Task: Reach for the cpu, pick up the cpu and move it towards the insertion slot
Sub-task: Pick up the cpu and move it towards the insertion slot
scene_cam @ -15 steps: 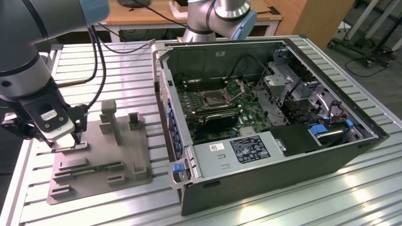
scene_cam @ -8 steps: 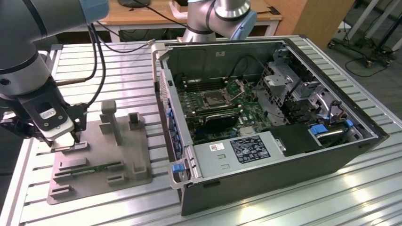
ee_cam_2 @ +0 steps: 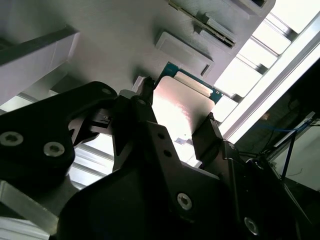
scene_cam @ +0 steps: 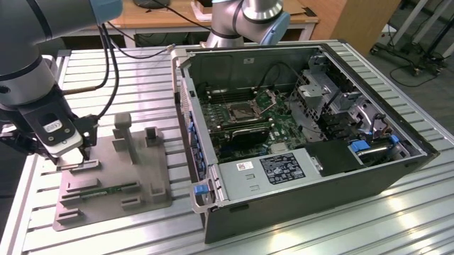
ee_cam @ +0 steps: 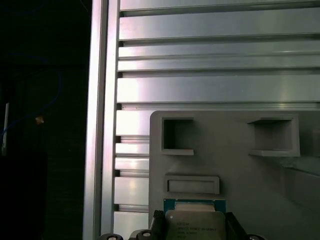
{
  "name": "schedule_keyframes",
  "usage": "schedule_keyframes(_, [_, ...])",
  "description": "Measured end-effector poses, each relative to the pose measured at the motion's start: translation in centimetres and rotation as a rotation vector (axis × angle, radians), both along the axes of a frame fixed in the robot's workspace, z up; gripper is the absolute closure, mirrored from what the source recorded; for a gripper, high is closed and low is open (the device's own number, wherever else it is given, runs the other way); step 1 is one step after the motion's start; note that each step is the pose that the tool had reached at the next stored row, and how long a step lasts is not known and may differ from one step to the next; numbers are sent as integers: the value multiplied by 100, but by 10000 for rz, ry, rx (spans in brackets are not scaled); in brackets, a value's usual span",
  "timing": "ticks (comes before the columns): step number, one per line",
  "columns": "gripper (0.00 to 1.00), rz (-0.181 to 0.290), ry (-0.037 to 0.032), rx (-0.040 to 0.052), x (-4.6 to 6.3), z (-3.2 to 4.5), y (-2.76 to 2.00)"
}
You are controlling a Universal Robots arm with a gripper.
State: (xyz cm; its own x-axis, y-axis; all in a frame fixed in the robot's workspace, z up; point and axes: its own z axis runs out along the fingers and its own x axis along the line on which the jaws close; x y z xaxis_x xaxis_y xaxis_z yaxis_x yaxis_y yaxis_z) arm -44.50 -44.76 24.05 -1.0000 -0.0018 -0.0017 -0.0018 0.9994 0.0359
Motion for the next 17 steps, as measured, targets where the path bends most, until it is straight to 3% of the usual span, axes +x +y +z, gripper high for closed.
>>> schedule_keyframes(17, [45, -7, 30, 0, 3, 94, 0])
